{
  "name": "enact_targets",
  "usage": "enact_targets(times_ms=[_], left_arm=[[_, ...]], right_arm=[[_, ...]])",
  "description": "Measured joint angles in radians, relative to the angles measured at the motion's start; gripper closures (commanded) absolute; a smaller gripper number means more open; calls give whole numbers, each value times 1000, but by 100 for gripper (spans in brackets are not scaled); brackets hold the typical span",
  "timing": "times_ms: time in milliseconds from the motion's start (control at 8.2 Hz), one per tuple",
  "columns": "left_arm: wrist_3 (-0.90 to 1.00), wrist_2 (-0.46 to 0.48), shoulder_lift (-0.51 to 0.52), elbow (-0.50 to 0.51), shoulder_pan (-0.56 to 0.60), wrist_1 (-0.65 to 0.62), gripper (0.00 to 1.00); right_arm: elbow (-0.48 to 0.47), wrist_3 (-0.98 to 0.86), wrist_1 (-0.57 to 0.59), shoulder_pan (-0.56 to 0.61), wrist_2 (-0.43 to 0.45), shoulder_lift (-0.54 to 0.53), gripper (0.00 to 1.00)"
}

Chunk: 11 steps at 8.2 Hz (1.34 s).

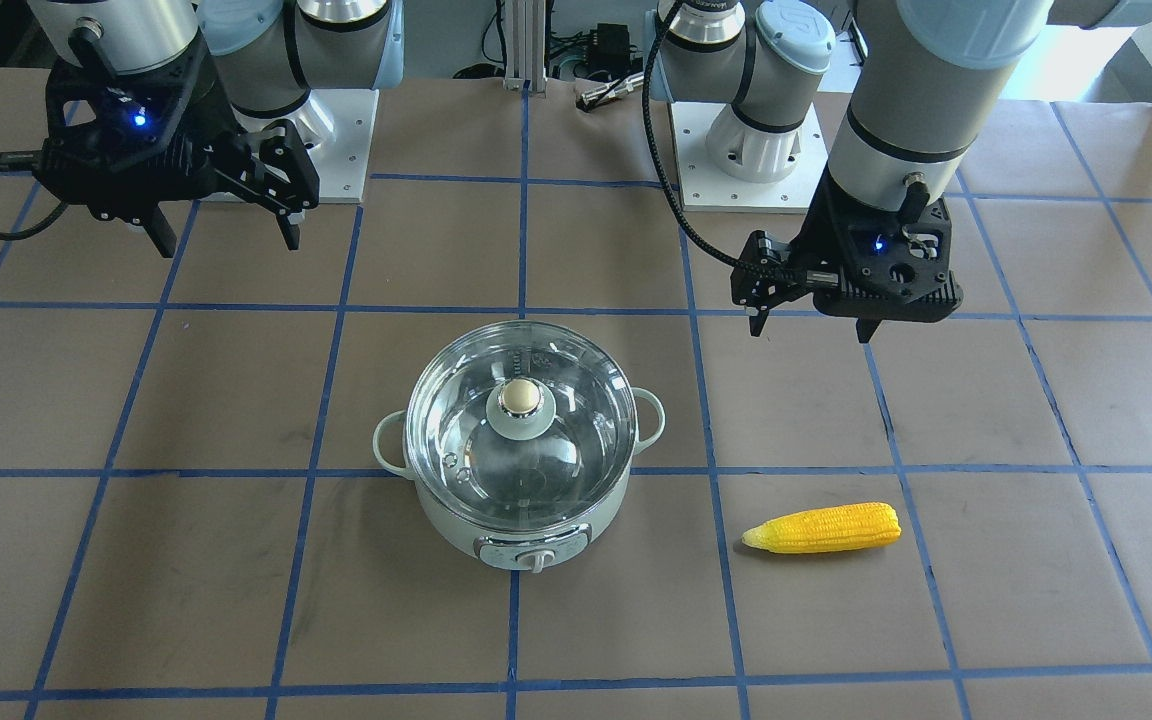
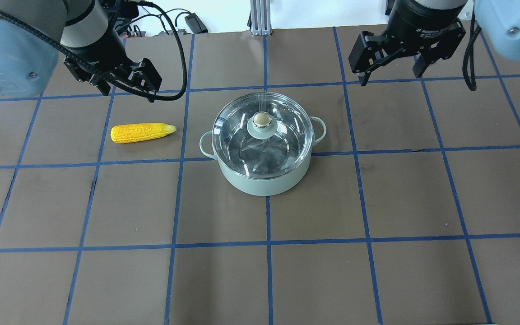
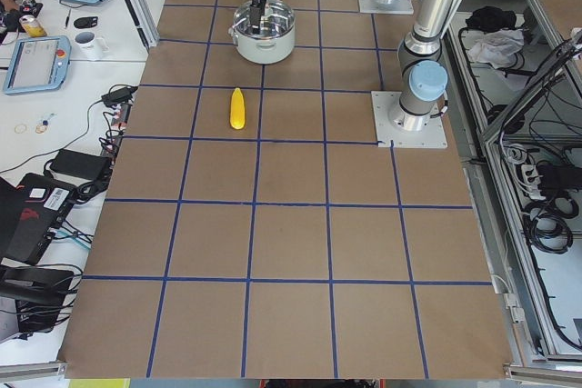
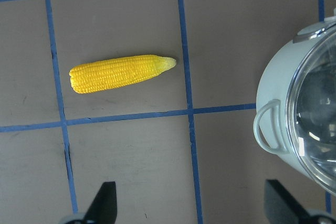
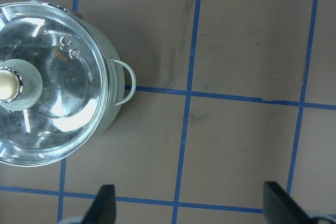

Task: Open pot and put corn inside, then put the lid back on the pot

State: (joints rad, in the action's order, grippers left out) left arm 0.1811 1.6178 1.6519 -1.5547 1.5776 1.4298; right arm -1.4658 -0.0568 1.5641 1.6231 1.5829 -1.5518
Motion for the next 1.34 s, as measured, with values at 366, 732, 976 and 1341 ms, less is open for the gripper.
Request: enact_targets(times_ms=[366,732,976,1341], left_arm=[[497,1,31,2,-41,-39,0],[929,1,147,1,-151,-157,0],[1127,0,228,0,-192,-223,0],[1264,-1,332,-2,-200,-261,0]], right_arm=[[19,70,78,34,-39,59,0],[31,248,170,140,-47,144,0],[31,365,255,210,-47,209,0],[31,521,364,295,-48,311,0]])
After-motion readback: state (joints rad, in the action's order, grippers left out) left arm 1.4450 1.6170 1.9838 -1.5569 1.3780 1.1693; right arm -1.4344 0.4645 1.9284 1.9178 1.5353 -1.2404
